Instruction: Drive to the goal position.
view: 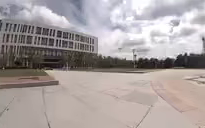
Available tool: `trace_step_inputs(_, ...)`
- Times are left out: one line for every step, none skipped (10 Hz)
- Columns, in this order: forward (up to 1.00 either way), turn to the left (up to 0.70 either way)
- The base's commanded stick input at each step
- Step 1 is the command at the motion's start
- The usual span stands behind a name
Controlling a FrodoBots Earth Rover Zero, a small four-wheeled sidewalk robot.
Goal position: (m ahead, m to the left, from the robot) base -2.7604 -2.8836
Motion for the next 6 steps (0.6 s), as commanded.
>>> trace_step_inputs(0.70, 0.00)
trace_step_inputs(0.70, 0.00)
trace_step_inputs(0.70, 0.00)
trace_step_inputs(0.70, 0.00)
trace_step_inputs(0.70, 0.00)
trace_step_inputs(0.70, 0.00)
